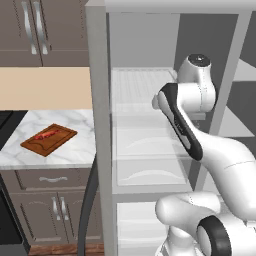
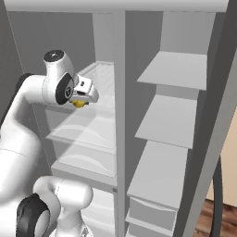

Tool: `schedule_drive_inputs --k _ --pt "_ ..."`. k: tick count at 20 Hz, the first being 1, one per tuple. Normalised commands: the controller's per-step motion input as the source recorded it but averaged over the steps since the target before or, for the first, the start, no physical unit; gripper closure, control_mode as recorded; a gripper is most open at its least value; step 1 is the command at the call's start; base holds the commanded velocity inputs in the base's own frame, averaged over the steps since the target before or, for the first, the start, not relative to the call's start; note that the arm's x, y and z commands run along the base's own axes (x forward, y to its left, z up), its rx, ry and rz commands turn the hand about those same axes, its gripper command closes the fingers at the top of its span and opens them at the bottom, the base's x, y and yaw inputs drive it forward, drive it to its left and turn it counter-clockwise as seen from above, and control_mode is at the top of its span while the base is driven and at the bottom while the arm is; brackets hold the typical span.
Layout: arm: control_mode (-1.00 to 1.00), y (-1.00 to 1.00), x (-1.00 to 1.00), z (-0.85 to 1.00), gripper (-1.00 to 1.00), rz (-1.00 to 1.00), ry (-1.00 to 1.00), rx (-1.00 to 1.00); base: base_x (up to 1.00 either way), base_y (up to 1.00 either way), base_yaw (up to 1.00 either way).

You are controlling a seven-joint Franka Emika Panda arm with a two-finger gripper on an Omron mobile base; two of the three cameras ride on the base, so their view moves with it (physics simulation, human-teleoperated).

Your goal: Retrieve a lemon from the fridge and place it on the cutting board with the fish.

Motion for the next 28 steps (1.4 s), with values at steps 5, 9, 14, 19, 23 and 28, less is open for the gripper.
schedule_drive_inputs --k 5,9,14,19,23,28 --pt "-1.0 -0.34 -1.0 0.26 1.0 -0.01 0.06 0.0 0.0 0.0 0.0" --pt "-1.0 -0.18 -1.0 0.19 1.0 0.0 0.19 0.0 0.0 0.0 0.0" --pt "-1.0 -0.03 -0.98 0.01 1.0 0.0 0.21 0.0 0.0 0.0 0.0" --pt "-1.0 0.0 -0.8 -0.14 1.0 0.0 0.18 -0.01 0.0 0.0 0.0" --pt "-1.0 0.0 -0.35 -0.58 1.0 0.0 0.08 -0.02 0.0 0.0 0.0" --pt "-1.0 0.0 0.0 -0.37 1.0 0.0 0.09 -0.03 0.0 0.0 0.0"
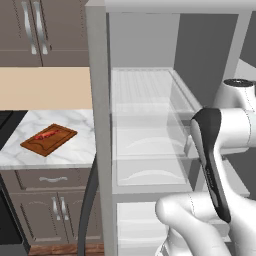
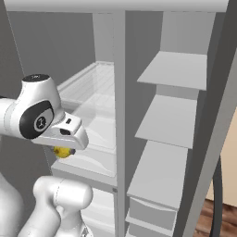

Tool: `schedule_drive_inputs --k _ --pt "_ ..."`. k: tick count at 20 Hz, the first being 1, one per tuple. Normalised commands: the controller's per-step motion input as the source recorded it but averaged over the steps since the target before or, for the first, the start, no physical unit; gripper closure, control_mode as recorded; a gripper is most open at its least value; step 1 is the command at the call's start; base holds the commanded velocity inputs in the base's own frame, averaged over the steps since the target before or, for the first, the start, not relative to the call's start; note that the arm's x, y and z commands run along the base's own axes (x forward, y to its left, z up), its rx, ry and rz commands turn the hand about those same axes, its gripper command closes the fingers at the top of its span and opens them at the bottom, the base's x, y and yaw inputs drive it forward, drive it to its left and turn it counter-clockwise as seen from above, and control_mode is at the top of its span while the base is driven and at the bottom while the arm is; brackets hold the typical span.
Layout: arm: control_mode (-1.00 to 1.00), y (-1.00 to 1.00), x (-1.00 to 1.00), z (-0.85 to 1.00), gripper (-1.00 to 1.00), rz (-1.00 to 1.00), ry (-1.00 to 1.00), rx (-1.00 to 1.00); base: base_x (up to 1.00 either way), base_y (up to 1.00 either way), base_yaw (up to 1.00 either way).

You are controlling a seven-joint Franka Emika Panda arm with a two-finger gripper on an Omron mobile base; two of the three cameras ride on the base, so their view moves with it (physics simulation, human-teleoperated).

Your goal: Retrieve a lemon from the fridge and place it on the cutting board with the fish.

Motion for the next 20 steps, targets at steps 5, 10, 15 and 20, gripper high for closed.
schedule_drive_inputs --k 5,10,15,20 --pt "-1.0 0.01 0.0 -0.2 1.0 0.0 0.01 -0.01 0.0 0.0 0.0" --pt "-1.0 0.0 -0.01 -0.01 1.0 0.0 -0.01 0.0 0.0 0.0 0.0" --pt "-1.0 0.0 0.0 0.0 1.0 0.0 0.0 0.0 0.0 0.0 0.0" --pt "1.0 0.0 -0.17 -0.01 1.0 0.0 0.0 0.0 -0.24 0.0 0.0"
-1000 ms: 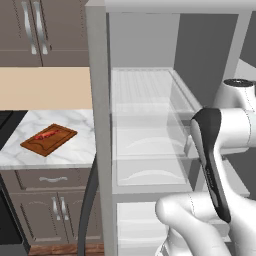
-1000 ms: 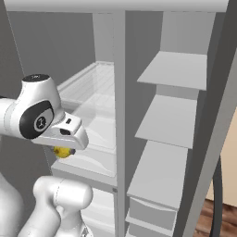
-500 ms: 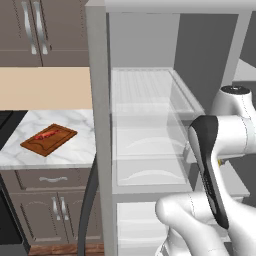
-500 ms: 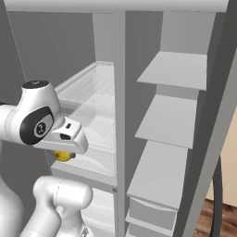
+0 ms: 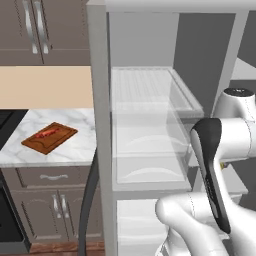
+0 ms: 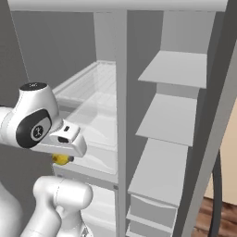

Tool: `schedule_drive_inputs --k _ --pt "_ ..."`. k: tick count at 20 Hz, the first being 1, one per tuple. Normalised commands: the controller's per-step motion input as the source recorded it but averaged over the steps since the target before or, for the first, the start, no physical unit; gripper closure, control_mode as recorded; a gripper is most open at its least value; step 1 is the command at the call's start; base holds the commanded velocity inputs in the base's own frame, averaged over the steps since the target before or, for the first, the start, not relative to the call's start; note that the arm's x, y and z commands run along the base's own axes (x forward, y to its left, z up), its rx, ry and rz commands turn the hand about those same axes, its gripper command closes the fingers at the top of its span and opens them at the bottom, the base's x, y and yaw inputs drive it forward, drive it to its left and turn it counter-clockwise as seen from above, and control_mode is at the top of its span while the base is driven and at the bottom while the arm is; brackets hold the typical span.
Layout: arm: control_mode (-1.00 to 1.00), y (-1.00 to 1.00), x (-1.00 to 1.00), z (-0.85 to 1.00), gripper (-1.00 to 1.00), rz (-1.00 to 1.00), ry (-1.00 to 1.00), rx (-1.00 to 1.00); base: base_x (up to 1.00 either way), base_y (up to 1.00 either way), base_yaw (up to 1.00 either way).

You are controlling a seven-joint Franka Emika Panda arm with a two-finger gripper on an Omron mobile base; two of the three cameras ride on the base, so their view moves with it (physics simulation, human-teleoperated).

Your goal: Retrieve a lemon from the fridge and place it on the cutting board with the fish.

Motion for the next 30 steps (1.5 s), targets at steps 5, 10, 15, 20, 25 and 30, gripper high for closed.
schedule_drive_inputs --k 5,10,15,20,25,30 --pt "1.0 0.0 0.0 0.0 1.0 0.0 0.0 0.0 -0.78 0.0 0.0" --pt "1.0 0.0 0.0 0.0 1.0 0.0 0.0 0.0 -0.8 0.0 0.0" --pt "1.0 0.0 0.0 0.0 1.0 0.0 0.0 0.0 -0.76 0.01 0.0" --pt "1.0 0.0 0.0 0.0 1.0 0.0 0.0 0.0 -0.66 0.16 0.0" --pt "1.0 0.0 0.0 0.0 1.0 0.0 0.0 0.0 -0.5 0.44 0.01" --pt "1.0 0.0 0.0 0.0 1.0 0.0 0.0 0.0 -0.45 0.66 0.02"
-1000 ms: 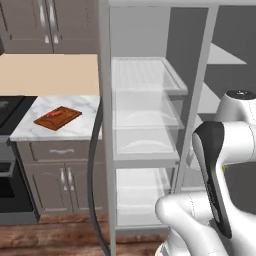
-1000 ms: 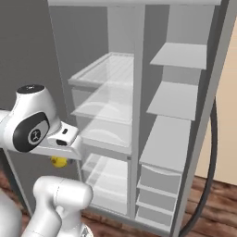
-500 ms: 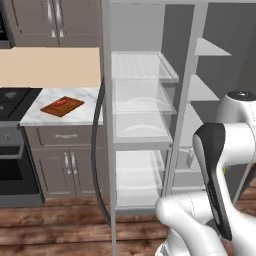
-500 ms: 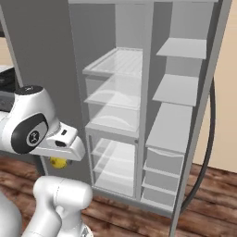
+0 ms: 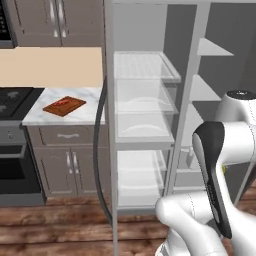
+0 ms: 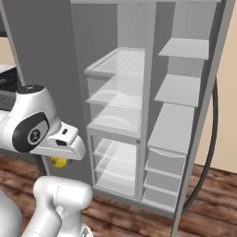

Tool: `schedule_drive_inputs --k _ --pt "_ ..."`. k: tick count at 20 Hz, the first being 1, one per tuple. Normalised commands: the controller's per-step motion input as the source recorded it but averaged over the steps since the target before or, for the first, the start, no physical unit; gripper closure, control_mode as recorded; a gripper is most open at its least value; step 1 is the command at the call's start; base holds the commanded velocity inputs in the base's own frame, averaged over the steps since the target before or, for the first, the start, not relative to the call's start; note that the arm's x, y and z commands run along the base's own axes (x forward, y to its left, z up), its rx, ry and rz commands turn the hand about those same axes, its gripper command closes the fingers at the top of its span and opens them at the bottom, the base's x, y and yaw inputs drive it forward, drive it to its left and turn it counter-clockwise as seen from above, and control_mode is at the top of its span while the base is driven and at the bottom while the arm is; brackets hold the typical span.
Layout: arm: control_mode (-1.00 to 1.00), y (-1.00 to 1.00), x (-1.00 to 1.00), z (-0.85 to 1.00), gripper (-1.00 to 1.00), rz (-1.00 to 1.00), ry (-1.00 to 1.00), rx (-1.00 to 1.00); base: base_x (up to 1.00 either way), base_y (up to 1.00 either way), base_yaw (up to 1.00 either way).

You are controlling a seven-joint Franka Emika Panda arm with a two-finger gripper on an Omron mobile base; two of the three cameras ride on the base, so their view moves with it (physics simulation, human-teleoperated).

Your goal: Retrieve a lemon from the fridge and place it on the cutting board with the fish.

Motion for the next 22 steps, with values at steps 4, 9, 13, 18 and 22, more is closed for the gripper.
schedule_drive_inputs --k 4,9,13,18,22 --pt "1.0 0.0 0.0 0.0 1.0 0.0 0.0 0.0 -0.39 0.59 0.05" --pt "1.0 0.0 0.0 0.0 1.0 0.0 0.0 0.0 -0.1 0.18 0.28" --pt "1.0 0.0 0.0 0.0 1.0 0.0 0.0 0.0 0.21 -0.44 0.14" --pt "1.0 0.0 0.0 0.0 1.0 0.0 0.0 0.0 0.22 -0.63 0.38" --pt "1.0 0.0 0.0 0.0 1.0 0.0 0.0 0.0 -0.33 -0.15 0.34"
